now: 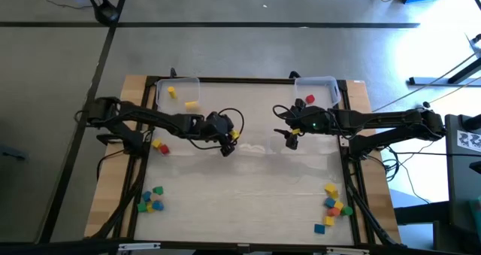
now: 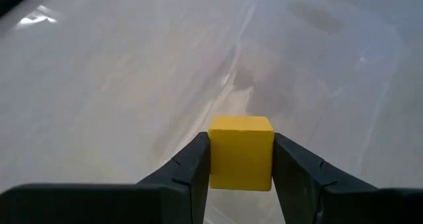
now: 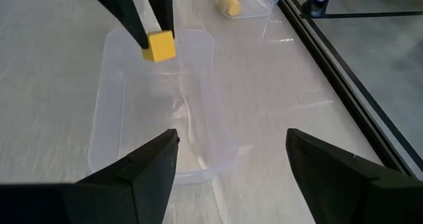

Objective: Sort blocks by size
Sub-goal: Put the yellow square block into the bottom transparent bin, then put the red square block into the bottom transparent bin

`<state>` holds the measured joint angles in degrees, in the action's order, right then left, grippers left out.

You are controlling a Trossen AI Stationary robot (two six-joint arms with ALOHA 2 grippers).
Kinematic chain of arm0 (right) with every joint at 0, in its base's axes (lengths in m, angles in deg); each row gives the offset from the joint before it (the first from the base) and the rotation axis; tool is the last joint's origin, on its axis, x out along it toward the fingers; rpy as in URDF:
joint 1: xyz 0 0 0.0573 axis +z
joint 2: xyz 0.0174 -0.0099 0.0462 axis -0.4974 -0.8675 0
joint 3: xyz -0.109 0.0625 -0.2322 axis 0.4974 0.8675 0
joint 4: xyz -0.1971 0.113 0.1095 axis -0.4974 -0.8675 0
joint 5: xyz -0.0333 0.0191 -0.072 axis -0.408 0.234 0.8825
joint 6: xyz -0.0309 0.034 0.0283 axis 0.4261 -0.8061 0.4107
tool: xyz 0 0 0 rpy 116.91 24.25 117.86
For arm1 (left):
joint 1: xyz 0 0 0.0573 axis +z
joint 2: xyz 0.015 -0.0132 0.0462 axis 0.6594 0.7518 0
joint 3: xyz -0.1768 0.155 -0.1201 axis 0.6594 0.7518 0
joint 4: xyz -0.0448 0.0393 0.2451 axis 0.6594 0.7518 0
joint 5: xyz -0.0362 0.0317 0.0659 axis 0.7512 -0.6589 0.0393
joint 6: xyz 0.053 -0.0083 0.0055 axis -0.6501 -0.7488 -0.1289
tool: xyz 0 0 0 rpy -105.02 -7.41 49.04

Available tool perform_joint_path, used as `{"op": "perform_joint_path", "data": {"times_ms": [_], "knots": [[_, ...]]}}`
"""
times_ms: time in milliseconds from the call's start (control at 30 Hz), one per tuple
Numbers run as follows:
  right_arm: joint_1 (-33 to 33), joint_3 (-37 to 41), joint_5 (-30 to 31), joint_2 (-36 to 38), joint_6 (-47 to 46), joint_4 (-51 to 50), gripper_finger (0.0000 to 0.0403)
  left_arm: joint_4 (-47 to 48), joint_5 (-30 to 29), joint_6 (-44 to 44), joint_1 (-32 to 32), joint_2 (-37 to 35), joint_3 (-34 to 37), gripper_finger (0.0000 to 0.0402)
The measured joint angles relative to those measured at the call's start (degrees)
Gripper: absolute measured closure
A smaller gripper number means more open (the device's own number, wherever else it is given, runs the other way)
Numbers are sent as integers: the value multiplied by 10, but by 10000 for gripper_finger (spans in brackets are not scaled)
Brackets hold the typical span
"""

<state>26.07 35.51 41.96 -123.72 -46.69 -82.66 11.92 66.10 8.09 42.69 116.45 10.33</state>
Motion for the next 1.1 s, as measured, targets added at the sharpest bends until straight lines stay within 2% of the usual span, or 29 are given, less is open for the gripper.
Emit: {"op": "perform_joint_path", "data": {"times_ms": [300,667,867,1100], "knots": [[0,0,0,0,0,0,123,0,0,1,0,9,0,275],[0,0,0,0,0,0,123,8,0,1,0,-1,0,193],[0,0,0,0,0,0,123,48,0,2,-3,-61,0,191],[0,0,0,0,0,0,123,185,0,40,-31,-159,-1,193]]}}
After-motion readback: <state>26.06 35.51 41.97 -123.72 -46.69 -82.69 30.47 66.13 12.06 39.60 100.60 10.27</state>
